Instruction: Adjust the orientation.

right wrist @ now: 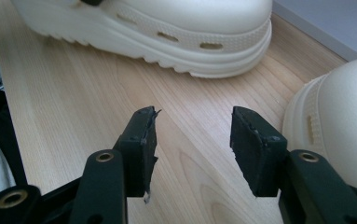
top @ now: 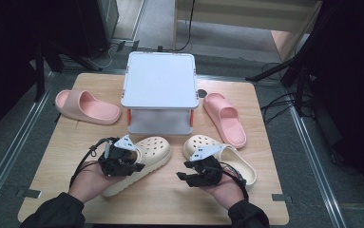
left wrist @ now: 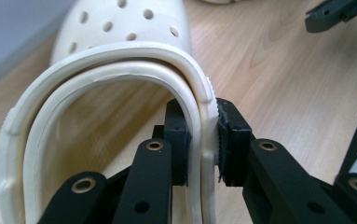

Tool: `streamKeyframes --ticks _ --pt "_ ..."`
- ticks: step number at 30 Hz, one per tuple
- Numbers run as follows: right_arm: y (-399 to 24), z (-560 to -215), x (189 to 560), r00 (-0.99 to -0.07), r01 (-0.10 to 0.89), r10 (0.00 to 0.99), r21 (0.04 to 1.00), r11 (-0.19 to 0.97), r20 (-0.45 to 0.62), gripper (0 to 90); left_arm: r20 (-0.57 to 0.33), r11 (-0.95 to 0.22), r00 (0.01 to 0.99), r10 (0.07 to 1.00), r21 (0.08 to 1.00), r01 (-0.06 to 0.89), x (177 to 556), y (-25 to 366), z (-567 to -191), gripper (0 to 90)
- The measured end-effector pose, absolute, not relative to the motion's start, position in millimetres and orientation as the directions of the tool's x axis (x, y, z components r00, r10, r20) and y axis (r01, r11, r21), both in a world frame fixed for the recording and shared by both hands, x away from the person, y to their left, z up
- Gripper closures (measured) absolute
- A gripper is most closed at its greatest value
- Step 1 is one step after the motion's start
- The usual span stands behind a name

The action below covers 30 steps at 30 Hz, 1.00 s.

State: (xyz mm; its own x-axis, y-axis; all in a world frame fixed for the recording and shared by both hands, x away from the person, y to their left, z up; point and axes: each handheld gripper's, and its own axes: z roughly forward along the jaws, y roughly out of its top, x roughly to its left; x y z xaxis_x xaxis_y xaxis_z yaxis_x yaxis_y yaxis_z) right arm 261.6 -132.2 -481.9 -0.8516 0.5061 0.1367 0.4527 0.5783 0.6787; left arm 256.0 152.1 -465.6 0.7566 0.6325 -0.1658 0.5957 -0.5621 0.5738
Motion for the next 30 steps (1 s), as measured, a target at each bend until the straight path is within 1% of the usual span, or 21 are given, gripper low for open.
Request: streamKeyframes --ticks 3,6,12,17,18,19,20,22,23,24,25,27,28,30 --pt "-129.4 -482.7 261.2 -0.855 0.444 0.501 0.687 0.574 0.134 52.3 -0.162 -0.578 0.766 0.622 0.565 0.588 254.9 148.7 -468.3 75.5" --pt "-125.4 -483.4 261.7 -0.852 0.446 0.503 0.701 0.556 0.143 53.1 -0.196 -0.58 0.772 0.605 0.556 0.596 255.8 149.8 -472.5 73.1" --pt "-122.2 -485.0 263.8 -0.847 0.45 0.51 0.715 0.535 0.151 54.6 -0.19 -0.569 0.781 0.595 0.585 0.577 255.3 154.5 -466.9 64.3" --pt "-117.6 -484.3 264.5 -0.837 0.456 0.522 0.733 0.504 0.162 59.7 -0.197 -0.535 0.771 0.605 0.616 0.578 249.9 169.9 -453.4 60.9" --pt "-117.6 -484.3 264.5 -0.837 0.456 0.522 0.733 0.504 0.162 59.7 -0.197 -0.535 0.771 0.605 0.616 0.578 249.9 169.9 -453.4 62.1" --pt "-116.6 -484.3 264.4 -0.835 0.46 0.524 0.733 0.501 0.165 61.5 -0.204 -0.528 0.768 0.607 0.618 0.582 249.2 174.8 -450.7 62.1" --pt "-112.7 -484.8 264.6 -0.83 0.466 0.531 0.735 0.493 0.17 64.8 -0.201 -0.516 0.763 0.614 0.63 0.581 248.0 183.4 -446.9 69.4" --pt "-110.4 -485.4 264.7 -0.829 0.471 0.531 0.734 0.489 0.178 66.1 -0.2 -0.51 0.759 0.62 0.633 0.583 248.2 186.4 -446.2 73.2" --pt "-105.4 -486.8 264.5 -0.83 0.466 0.531 0.736 0.491 0.171 70.1 -0.195 -0.505 0.752 0.63 0.632 0.587 249.6 195.3 -445.5 76.2" --pt "-105.4 -486.8 264.5 -0.83 0.466 0.531 0.736 0.491 0.171 70.1 -0.195 -0.505 0.752 0.63 0.632 0.587 249.6 195.3 -445.5 77.9" --pt "-100.7 -488.5 264.6 -0.826 0.473 0.536 0.734 0.487 0.176 74.3 -0.19 -0.506 0.744 0.641 0.624 0.595 251.5 200.6 -446.5 80.7" --pt "-98.8 -489.1 264.7 -0.823 0.479 0.539 0.732 0.485 0.181 76.0 -0.188 -0.498 0.729 0.658 0.618 0.608 254.9 209.5 -449.0 82.2" --pt "-96.2 -490.6 265.3 -0.821 0.483 0.54 0.732 0.481 0.186 78.5 -0.187 -0.489 0.719 0.669 0.619 0.615 256.6 214.5 -450.2 83.8" --pt "-89.2 -493.7 264.9 -0.818 0.485 0.546 0.728 0.484 0.181 86.9 -0.187 -0.472 0.704 0.685 0.622 0.624 259.4 223.4 -452.7 87.5"
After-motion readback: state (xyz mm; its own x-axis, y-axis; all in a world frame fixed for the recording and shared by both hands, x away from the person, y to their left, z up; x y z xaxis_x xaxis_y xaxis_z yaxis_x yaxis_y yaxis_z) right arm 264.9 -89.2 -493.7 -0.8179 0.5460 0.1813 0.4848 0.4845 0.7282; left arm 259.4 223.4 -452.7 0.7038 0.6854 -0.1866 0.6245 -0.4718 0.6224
